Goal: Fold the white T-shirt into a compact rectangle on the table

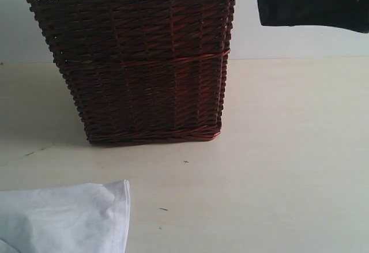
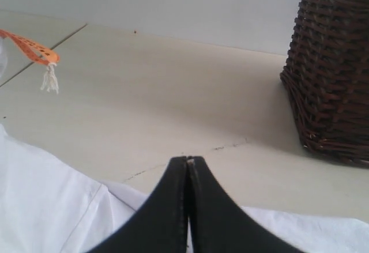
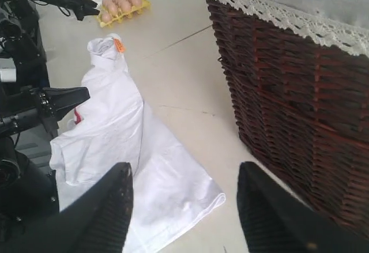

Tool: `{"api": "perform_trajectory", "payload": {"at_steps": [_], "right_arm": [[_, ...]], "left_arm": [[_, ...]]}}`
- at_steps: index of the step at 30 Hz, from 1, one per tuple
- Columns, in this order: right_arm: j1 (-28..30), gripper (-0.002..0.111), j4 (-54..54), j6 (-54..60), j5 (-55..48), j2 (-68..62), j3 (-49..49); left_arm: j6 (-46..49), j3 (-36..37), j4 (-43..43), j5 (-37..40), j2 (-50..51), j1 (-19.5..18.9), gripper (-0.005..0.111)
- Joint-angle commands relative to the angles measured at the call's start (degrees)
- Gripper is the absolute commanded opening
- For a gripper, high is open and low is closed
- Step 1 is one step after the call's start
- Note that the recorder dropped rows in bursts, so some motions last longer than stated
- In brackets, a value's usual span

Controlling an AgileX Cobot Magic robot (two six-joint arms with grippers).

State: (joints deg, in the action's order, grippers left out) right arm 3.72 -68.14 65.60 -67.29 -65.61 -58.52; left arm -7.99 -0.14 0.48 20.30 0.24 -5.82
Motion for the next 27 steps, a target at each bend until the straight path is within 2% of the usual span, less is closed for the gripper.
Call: {"api": "perform_trajectory", "payload": {"at_steps": [1, 3, 5, 6, 7, 8, 9, 10, 13, 15, 19, 27], "right_arm": [[-0.6, 0.054, -2.6, 1.4, -2.0, -1.9, -0.6], [-3.2, 0.054, 0.2, 1.6, -2.4, -2.8, -0.6], [-10.1, 0.054, 5.4, 2.3, -2.6, -4.5, -0.6], [-15.9, 0.054, 10.4, 2.2, -0.5, -6.0, -0.6], [-19.1, 0.054, 14.0, 1.4, 1.2, -6.7, -0.6], [-24.9, 0.054, 22.5, -3.1, 5.6, -8.3, -0.6], [-27.6, 0.054, 25.7, -5.9, 7.7, -9.4, -0.6], [-34.1, 0.054, 33.1, -12.1, 12.3, -11.7, -0.6], [-46.2, 0.054, 40.4, -17.8, 18.0, -17.6, -0.6], [-51.7, 0.054, 42.6, -20.6, 19.4, -22.2, -0.6], [-61.8, 0.054, 48.8, -24.2, 27.0, -31.7, -0.7], [-69.1, 0.060, 53.8, -29.9, 29.3, -40.7, -5.8]], "left_arm": [[0.3, 0.1, -0.5, 0.4, -0.2, 0.1, 0.000], [0.3, 0.1, -0.5, 0.4, -0.2, 0.1, 0.000], [0.3, 0.1, -0.5, 0.4, -0.2, 0.1, 0.000], [0.3, 0.1, -0.5, 0.4, -0.2, 0.1, 0.000], [0.3, 0.1, -0.5, 0.4, -0.2, 0.1, 0.000], [0.3, 0.1, -0.5, 0.4, -0.2, 0.1, 0.000], [0.3, 0.1, -0.5, 0.4, -0.2, 0.1, 0.000], [0.3, 0.1, -0.5, 0.4, -0.2, 0.1, 0.000], [0.3, 0.1, -0.5, 0.4, -0.2, 0.1, 0.000], [0.3, 0.1, -0.5, 0.4, -0.2, 0.1, 0.000], [0.3, 0.1, -0.5, 0.4, -0.2, 0.1, 0.000], [0.3, 0.1, -0.5, 0.4, -0.2, 0.1, 0.000]]}}
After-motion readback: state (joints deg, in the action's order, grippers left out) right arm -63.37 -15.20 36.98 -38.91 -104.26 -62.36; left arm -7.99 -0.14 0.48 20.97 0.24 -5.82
